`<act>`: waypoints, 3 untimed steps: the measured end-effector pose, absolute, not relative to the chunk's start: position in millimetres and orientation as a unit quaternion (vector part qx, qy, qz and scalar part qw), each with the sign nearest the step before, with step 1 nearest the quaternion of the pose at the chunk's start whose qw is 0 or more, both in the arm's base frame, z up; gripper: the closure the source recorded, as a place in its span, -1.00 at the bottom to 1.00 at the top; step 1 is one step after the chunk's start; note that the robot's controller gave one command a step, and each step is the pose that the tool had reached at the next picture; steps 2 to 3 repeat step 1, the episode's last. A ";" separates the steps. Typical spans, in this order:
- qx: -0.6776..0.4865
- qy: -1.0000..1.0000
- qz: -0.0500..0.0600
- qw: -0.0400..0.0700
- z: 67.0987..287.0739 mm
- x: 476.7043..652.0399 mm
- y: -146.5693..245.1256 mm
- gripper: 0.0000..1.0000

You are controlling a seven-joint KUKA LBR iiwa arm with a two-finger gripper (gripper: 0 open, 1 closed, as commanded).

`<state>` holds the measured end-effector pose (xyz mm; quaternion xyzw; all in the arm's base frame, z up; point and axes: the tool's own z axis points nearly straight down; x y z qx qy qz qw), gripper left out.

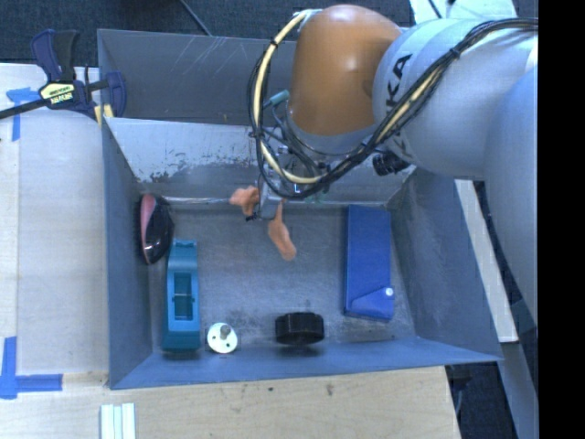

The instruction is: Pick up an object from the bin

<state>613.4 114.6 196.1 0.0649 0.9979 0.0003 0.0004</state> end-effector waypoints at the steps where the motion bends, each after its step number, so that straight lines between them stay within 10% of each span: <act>1: 0.059 0.998 0.001 0.005 220.6 614.2 107.3 1.00; 3: 0.059 0.998 0.001 0.005 220.6 614.2 107.3 1.00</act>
Offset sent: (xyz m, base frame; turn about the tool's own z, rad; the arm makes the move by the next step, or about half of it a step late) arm 0.0012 -0.0071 0.0696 -0.0031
